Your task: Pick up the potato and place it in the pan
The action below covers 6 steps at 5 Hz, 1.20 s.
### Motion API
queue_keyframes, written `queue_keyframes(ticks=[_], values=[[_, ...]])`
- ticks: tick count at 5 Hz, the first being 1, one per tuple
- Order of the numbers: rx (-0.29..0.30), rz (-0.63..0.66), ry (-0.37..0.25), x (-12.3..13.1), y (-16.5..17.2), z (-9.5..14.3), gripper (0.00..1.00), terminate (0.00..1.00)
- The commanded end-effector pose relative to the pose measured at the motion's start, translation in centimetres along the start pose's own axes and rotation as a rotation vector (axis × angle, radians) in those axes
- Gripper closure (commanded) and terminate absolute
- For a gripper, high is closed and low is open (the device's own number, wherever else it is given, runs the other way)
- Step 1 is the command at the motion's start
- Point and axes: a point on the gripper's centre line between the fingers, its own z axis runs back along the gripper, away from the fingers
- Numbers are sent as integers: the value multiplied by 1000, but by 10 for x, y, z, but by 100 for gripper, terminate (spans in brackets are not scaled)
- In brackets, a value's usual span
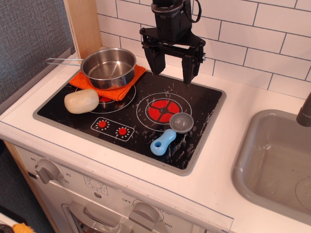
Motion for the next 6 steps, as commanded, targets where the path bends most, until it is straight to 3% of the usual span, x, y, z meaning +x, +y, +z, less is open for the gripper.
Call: queue_keyframes(ticks=[1,3,4,6], values=[[0,0,0,0,0,0,0,0],[58,29,-18,-25,50,20,0,0],[119,-107,-17,-47,74,41,0,0],[128,-184,67,-74,117,36,0,0]])
